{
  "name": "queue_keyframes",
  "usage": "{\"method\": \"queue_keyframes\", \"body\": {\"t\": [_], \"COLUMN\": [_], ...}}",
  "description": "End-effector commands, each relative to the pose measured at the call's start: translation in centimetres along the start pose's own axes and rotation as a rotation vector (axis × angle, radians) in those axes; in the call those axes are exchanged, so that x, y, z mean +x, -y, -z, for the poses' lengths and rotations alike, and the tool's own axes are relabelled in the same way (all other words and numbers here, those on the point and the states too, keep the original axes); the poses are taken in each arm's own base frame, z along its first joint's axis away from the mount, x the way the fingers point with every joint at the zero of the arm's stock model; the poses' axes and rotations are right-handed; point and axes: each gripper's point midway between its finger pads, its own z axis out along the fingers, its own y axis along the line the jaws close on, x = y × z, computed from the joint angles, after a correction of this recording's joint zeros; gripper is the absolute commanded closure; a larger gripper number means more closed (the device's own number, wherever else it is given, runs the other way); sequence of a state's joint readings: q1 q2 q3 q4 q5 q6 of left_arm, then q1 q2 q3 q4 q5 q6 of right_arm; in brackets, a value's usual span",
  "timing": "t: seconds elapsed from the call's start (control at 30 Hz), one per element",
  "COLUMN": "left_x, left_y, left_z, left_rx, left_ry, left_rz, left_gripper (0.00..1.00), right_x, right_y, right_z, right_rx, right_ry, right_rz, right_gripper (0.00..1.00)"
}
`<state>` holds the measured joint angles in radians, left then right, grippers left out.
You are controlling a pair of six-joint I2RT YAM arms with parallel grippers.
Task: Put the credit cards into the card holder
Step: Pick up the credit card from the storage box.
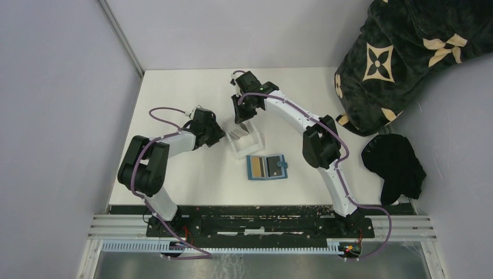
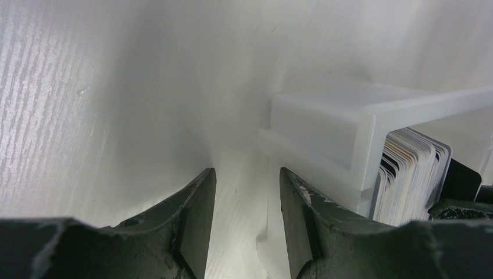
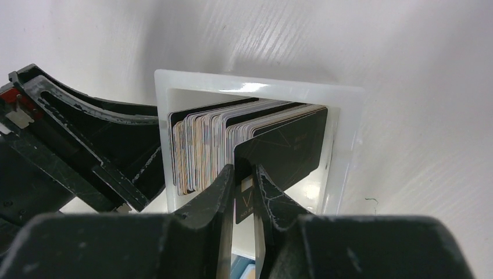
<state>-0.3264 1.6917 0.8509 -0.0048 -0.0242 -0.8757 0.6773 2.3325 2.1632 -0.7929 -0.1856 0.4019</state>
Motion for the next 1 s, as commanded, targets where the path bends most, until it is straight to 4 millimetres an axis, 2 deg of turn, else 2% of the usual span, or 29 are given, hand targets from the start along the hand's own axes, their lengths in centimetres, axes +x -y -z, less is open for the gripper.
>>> {"method": "queue_keyframes", "body": {"t": [0.0, 0.27, 0.5, 0.57, 0.77, 0.97], "left_x": [-1.7, -1.7, -2.3, -2.7, -4.6, -6.9], "left_y": [3.3, 3.3, 3.0, 2.7, 2.0, 2.5], "left_z": [0.2, 0.6, 1.8, 2.4, 4.7, 8.5], "left_rx": [0.103, 0.104, 0.090, 0.077, 0.032, 0.042], "left_ry": [0.046, 0.047, 0.077, 0.101, 0.191, 0.298], "left_rz": [-0.004, -0.006, -0.018, -0.025, -0.047, -0.085], "left_gripper": [0.47, 0.47, 0.47, 0.47, 0.46, 0.45], "right_x": [-1.6, -2.5, -3.4, -3.4, -3.6, -3.7], "right_y": [-4.3, -3.5, -2.3, -1.6, 0.5, 1.8], "right_z": [4.0, 5.2, 6.9, 7.6, 9.7, 13.1], "right_rx": [-0.080, -0.023, 0.066, 0.107, 0.231, 0.317], "right_ry": [0.069, 0.115, 0.153, 0.160, 0.190, 0.237], "right_rz": [0.054, 0.066, 0.078, 0.087, 0.113, 0.146], "right_gripper": [0.80, 0.82, 0.94, 0.98, 0.99, 0.99]}}
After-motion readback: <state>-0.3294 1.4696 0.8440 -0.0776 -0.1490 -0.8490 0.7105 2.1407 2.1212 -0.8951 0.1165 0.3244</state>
